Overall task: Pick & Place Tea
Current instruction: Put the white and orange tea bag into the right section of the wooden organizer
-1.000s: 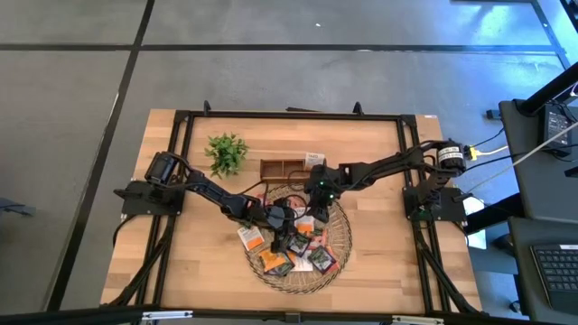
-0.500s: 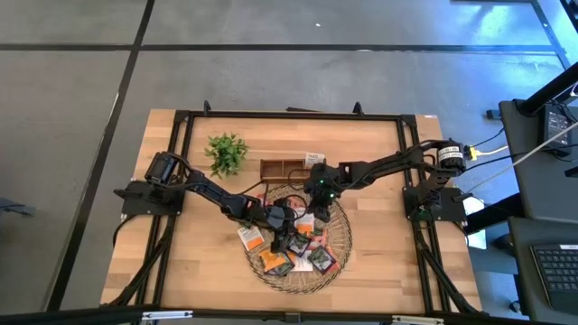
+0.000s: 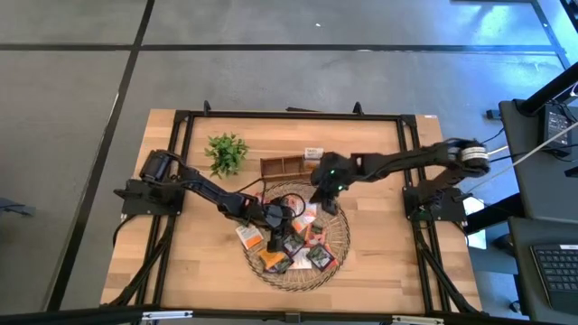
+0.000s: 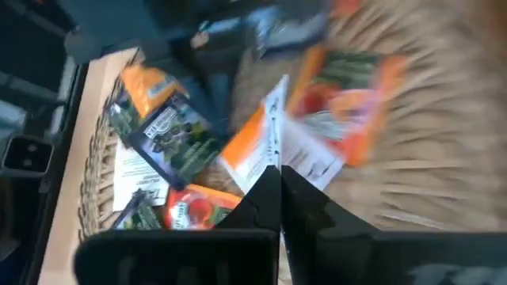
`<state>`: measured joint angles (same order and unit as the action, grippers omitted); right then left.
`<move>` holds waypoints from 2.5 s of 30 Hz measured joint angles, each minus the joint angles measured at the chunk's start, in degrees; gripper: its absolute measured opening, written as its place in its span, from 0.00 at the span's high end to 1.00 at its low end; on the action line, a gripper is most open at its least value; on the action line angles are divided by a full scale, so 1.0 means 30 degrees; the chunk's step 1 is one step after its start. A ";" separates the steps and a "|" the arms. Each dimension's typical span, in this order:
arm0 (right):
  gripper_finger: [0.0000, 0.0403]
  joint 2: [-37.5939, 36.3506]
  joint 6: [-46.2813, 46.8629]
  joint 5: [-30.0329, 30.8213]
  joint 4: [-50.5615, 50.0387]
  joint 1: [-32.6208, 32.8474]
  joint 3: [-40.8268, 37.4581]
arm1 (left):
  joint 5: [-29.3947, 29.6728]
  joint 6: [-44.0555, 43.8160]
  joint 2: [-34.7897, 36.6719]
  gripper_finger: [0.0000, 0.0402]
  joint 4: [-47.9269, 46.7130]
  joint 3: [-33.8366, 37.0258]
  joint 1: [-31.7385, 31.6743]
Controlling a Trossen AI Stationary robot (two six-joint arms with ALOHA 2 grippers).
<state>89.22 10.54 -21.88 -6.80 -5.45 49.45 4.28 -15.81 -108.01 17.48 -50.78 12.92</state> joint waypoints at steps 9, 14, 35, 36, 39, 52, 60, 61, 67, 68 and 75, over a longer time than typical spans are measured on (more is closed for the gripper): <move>0.99 -0.5532 -0.4626 0.6993 -0.1695 -0.0913 0.0015 | 0.0224 0.1808 0.3426 0.99 0.0565 -0.0066 -0.0048; 0.99 -0.5825 -0.7088 0.7415 -0.2184 -0.2132 0.0015 | 0.0742 0.2375 0.4254 0.99 0.0621 -0.0071 -0.0107; 0.99 -0.0277 -1.2141 0.7001 -0.0125 -0.4527 0.0007 | 0.1279 0.2361 0.4162 0.99 -0.0047 -0.0109 -0.0100; 0.99 -0.0133 -1.2175 0.7351 -0.0071 -0.4527 0.0007 | 0.1277 0.2361 0.4162 0.99 -0.0049 -0.0109 -0.0100; 0.99 0.0168 -1.2190 0.7999 -0.0049 -0.4527 0.0007 | 0.1265 0.2353 0.4162 0.99 -0.0076 -0.0117 -0.0100; 0.99 0.0135 -1.3105 0.9888 0.1117 -0.4454 -0.0107 | 0.1265 0.2339 0.4162 0.99 -0.0338 -0.0117 -0.0100; 0.99 0.0135 -1.3105 0.9946 0.1954 -0.4454 -0.1324 | 0.1265 0.2339 0.4162 0.99 -0.0338 -0.0124 -0.0100; 0.99 0.0135 -1.3106 0.9958 0.2206 -0.4454 -0.1475 | 0.1265 0.2339 0.4162 0.99 -0.0339 -0.0124 -0.0100; 0.99 0.0135 -1.2625 0.9981 0.2497 -0.4461 -0.1719 | 0.1265 0.2337 0.4162 0.99 -0.0338 -0.0124 -0.0100; 0.99 0.0135 -1.2584 0.9978 0.2494 -0.4461 -0.1719 | 0.1265 0.2339 0.4162 0.99 -0.0338 -0.0124 -0.0100; 0.90 0.0135 -1.3112 0.9978 0.2591 -0.4461 -0.1719 | 0.1265 0.2353 0.4169 0.99 -0.0338 -0.0130 -0.0100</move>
<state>89.62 -28.80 8.05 0.97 -18.83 44.29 8.08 -8.75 -95.50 16.47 -51.17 12.62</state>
